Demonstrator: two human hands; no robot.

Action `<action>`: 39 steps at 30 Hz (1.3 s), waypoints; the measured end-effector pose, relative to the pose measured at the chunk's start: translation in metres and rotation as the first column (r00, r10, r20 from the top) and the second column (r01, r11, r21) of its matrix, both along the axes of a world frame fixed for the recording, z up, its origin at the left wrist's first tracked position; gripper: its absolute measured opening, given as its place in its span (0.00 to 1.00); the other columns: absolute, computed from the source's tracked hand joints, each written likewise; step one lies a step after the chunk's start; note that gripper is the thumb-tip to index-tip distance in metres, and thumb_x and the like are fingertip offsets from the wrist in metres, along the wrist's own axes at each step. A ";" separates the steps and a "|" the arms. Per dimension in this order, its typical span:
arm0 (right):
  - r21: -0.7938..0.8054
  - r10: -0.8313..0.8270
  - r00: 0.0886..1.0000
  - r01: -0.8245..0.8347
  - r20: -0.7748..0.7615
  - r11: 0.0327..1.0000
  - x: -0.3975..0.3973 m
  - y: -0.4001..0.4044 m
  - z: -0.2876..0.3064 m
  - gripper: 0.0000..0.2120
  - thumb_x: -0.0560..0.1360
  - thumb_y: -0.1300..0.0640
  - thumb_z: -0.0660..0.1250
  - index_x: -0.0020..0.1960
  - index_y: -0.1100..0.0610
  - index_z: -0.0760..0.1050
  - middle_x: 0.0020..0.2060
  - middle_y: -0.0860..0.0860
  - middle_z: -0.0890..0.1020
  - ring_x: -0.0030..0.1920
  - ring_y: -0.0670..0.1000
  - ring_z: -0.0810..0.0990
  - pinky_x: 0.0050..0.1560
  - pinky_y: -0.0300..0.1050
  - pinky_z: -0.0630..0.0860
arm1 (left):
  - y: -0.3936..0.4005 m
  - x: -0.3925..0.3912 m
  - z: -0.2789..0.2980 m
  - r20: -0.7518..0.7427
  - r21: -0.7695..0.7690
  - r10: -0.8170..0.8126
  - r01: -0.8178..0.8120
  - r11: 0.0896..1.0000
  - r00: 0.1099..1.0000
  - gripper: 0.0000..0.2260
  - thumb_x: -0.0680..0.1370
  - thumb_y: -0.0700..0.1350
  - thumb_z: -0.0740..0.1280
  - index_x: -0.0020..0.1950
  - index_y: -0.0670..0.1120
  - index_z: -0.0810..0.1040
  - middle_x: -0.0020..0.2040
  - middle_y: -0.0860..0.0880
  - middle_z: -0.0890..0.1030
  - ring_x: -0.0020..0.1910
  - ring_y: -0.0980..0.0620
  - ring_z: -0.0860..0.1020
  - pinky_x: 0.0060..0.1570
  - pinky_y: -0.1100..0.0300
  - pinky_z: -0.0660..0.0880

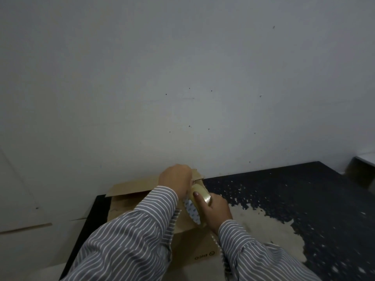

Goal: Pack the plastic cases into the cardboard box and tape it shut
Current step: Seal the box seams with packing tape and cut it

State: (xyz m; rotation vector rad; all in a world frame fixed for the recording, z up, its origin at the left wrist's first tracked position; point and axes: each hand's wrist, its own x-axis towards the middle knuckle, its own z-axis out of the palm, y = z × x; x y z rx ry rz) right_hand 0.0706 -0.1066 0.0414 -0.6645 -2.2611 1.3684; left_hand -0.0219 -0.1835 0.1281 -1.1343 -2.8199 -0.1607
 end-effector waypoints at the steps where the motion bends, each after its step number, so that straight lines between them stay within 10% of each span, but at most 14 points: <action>1: -0.001 0.002 1.000 -0.002 -0.002 1.000 0.000 -0.001 0.001 0.12 0.74 0.42 0.62 0.39 0.49 0.72 0.36 0.48 0.80 0.37 0.47 0.79 0.37 0.38 0.74 | 0.001 -0.001 0.002 0.015 -0.009 0.001 -0.001 1.000 1.000 0.08 0.77 0.46 0.64 0.49 0.44 0.80 0.45 0.46 0.81 0.41 0.48 0.77 0.41 0.58 0.72; 7: 0.087 -0.031 0.994 0.022 0.102 0.996 -0.007 -0.003 0.017 0.19 0.77 0.41 0.57 0.34 0.52 0.70 0.30 0.48 0.75 0.31 0.47 0.74 0.32 0.39 0.71 | 0.003 0.011 0.040 -0.014 0.139 -0.019 0.020 0.990 1.000 0.11 0.78 0.49 0.62 0.41 0.44 0.79 0.38 0.47 0.78 0.37 0.49 0.75 0.40 0.58 0.72; 14: 0.173 -0.034 0.971 -0.008 0.238 0.985 -0.023 -0.003 0.030 0.27 0.75 0.36 0.55 0.51 0.60 0.75 0.42 0.54 0.77 0.43 0.53 0.76 0.45 0.44 0.70 | -0.018 -0.013 0.081 0.230 0.181 -0.076 0.034 0.983 0.970 0.11 0.77 0.45 0.66 0.44 0.39 0.84 0.39 0.45 0.85 0.38 0.50 0.84 0.49 0.54 0.80; 20: -0.176 0.184 0.981 -0.172 0.053 0.969 -0.015 0.010 0.025 0.15 0.76 0.45 0.61 0.58 0.53 0.72 0.54 0.54 0.78 0.52 0.52 0.77 0.53 0.48 0.76 | -0.036 -0.028 0.059 0.387 0.373 -0.042 -0.115 0.921 0.921 0.10 0.76 0.44 0.67 0.43 0.38 0.83 0.34 0.47 0.83 0.33 0.52 0.81 0.47 0.59 0.78; 23: -0.311 0.272 0.961 -0.244 0.049 0.918 -0.009 0.015 0.014 0.38 0.62 0.37 0.72 0.64 0.57 0.69 0.60 0.55 0.76 0.58 0.54 0.77 0.61 0.53 0.75 | -0.046 -0.039 0.055 0.429 0.479 -0.011 -0.217 0.851 0.903 0.10 0.76 0.42 0.67 0.41 0.38 0.83 0.35 0.44 0.84 0.33 0.49 0.82 0.47 0.56 0.79; 25: -0.262 0.338 0.937 -0.306 0.087 0.915 -0.009 0.017 0.009 0.46 0.53 0.38 0.78 0.65 0.54 0.68 0.60 0.52 0.76 0.60 0.53 0.76 0.61 0.49 0.75 | -0.052 -0.044 0.055 0.473 0.525 -0.001 -0.280 0.804 0.881 0.09 0.75 0.40 0.67 0.40 0.36 0.82 0.36 0.42 0.84 0.32 0.48 0.81 0.46 0.55 0.79; 35: 0.099 0.214 0.972 -0.204 -0.095 0.974 -0.031 -0.005 0.027 0.21 0.69 0.65 0.70 0.55 0.51 0.63 0.46 0.48 0.71 0.49 0.49 0.73 0.39 0.29 0.70 | -0.097 -0.067 0.050 0.569 0.605 0.037 -0.449 0.658 0.821 0.09 0.71 0.42 0.73 0.38 0.36 0.82 0.34 0.40 0.83 0.31 0.47 0.80 0.40 0.54 0.78; 39: 0.258 0.228 0.968 -0.194 -0.108 0.946 -0.052 -0.007 0.048 0.22 0.68 0.65 0.69 0.54 0.48 0.64 0.50 0.51 0.72 0.49 0.51 0.73 0.45 0.39 0.73 | -0.117 -0.075 0.044 0.649 0.631 0.021 -0.553 0.543 0.761 0.07 0.73 0.40 0.71 0.40 0.36 0.81 0.38 0.38 0.83 0.33 0.47 0.80 0.44 0.55 0.79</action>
